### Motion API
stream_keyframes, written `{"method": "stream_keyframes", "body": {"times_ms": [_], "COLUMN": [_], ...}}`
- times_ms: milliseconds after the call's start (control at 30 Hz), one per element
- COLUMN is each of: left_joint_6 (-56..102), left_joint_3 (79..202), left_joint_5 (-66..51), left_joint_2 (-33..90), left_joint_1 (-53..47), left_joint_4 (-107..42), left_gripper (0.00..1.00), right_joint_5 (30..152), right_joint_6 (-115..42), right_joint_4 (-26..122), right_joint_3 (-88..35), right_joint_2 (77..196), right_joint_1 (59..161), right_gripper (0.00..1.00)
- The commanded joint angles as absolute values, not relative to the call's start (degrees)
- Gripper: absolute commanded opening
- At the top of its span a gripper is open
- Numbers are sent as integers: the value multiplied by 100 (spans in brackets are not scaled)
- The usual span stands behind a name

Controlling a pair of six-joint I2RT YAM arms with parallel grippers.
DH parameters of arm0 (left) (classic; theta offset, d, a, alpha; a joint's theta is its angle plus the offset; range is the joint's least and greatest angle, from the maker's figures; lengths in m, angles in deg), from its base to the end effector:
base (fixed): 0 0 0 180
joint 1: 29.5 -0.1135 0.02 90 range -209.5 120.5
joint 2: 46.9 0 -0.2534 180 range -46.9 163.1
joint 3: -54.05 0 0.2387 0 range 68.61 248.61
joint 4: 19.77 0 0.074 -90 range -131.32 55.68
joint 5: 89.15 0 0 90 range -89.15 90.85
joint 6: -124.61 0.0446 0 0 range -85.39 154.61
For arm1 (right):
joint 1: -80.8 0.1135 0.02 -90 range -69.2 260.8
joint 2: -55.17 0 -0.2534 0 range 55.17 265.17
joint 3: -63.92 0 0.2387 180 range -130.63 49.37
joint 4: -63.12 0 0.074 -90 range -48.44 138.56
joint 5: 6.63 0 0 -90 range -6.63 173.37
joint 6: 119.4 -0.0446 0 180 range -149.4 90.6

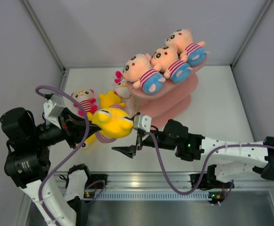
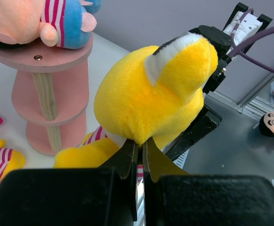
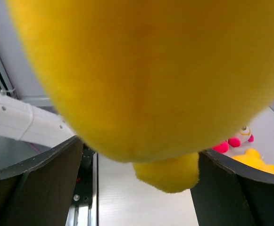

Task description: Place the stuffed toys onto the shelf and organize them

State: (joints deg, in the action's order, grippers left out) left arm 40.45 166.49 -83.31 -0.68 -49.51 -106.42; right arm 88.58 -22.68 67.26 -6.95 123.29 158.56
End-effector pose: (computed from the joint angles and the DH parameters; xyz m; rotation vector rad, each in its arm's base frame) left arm 0.0288 -0.0367 0.4875 0.7245 1.5528 -1.0520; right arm 0.0557 0.2760 0.3743 -1.0951 1.0884 1.0677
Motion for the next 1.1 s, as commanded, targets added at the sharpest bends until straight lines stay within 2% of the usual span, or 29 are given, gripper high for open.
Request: {"method": "stream_keyframes", "body": {"times_ms": [0, 167, 333, 567, 633, 667, 733, 767, 833, 900, 1000, 1033, 1067], "left_joint_6": [3997, 3988, 3997, 4067, 4128, 4163, 4234, 4260, 4357, 4436, 4725, 4796, 4849], "left_joint_3": [16766, 16784, 16775, 16582, 16486, 16450, 16327, 16274, 16152, 16090, 15958, 15853, 15782], "left_joint_5": [-9266, -9257, -9249, -9170, -9012, -8924, -8627, -8503, -8161, -7362, -6149, -5911, -5456], "left_joint_2": [-102, -84, -93, -119, -137, -146, -154, -155, -163, -190, -233, -242, -269], "left_joint_1": [-4971, -4971, -4972, -4972, -4972, -4972, -4972, -4972, -4972, -4972, -4972, -4972, -4972], "left_joint_4": [-10446, -10446, -10446, -10446, -10446, -10455, -10455, -10455, -10472, -10490, -10490, -10490, -10490], "left_gripper": [0, 0, 0, 0, 0, 0, 0, 0, 0, 0, 24, 34, 48], "right_joint_5": [8794, 9198, 9874, 10156, 10165, 10148, 10025, 9955, 9761, 9621, 9086, 8962, 8848], "right_joint_6": [-2702, -3186, -3063, -3151, -3203, -3221, -3291, -3318, -3344, -3309, -3204, -3186, -3169], "right_joint_4": [7492, 7898, 7880, 8073, 8091, 8082, 8047, 7925, 7653, 7128, 6084, 5713, 5369], "right_joint_3": [-865, -548, -636, -636, -644, -644, -627, -618, -653, -688, -793, -846, -907], "right_joint_2": [12223, 12223, 12381, 12399, 12346, 12329, 12259, 12232, 12135, 12065, 11907, 11872, 11863], "right_joint_1": [15578, 15130, 15111, 15120, 15120, 15120, 15120, 15120, 15120, 15120, 15155, 15173, 15182], "right_gripper": [84, 84, 85, 82, 74, 58, 37, 17, 3, 0, 0, 0, 0]}}
